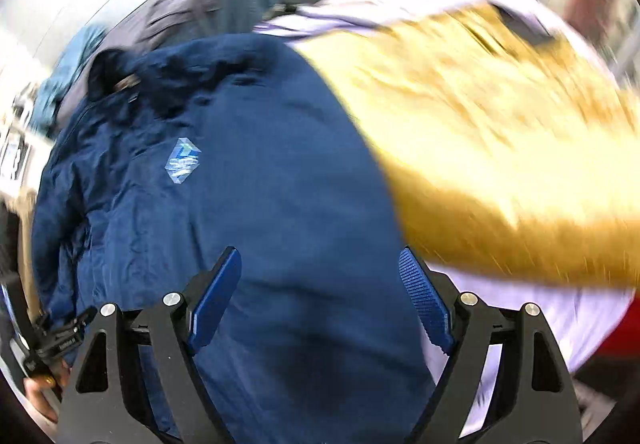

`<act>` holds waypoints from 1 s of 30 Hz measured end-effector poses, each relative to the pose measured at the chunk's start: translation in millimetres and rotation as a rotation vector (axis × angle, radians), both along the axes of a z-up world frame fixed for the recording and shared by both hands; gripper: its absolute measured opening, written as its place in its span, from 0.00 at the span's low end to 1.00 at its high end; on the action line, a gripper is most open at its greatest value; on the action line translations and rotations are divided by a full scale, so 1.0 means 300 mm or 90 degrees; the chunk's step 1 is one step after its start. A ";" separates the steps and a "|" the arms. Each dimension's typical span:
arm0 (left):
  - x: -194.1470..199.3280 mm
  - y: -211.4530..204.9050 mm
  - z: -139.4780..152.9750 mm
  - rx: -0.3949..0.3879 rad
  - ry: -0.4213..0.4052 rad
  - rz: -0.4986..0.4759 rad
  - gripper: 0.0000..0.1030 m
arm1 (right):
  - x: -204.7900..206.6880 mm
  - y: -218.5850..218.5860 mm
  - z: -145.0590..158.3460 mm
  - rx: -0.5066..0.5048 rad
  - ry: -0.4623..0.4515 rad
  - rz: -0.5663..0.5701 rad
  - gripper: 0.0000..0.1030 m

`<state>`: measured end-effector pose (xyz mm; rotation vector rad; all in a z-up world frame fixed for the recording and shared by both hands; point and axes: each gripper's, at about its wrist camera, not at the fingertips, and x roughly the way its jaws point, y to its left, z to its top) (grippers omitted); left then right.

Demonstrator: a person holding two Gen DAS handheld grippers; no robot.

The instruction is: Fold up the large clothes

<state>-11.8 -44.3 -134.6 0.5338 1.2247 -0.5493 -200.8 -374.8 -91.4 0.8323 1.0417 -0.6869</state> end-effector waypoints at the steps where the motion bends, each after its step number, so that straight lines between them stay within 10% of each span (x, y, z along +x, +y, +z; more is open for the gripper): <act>1: -0.003 0.005 0.001 0.002 -0.003 -0.002 0.85 | -0.059 -0.010 -0.011 0.015 -0.005 -0.026 0.78; 8: -0.027 0.058 0.026 0.012 -0.027 -0.009 0.85 | -0.299 0.011 -0.082 0.077 -0.025 -0.085 0.78; 20: -0.109 0.027 0.035 0.006 -0.027 -0.039 0.86 | -0.264 0.164 -0.312 0.202 -0.045 -0.046 0.79; 21: -0.115 0.025 0.035 0.005 -0.029 -0.041 0.86 | -0.253 0.178 -0.311 0.196 -0.047 -0.039 0.77; 25: -0.126 0.025 0.032 0.003 -0.023 -0.039 0.86 | -0.201 0.200 -0.263 0.172 -0.059 0.004 0.16; 30: -0.111 0.042 0.045 -0.007 -0.025 -0.020 0.86 | -0.146 0.162 -0.032 0.021 -0.030 0.071 0.10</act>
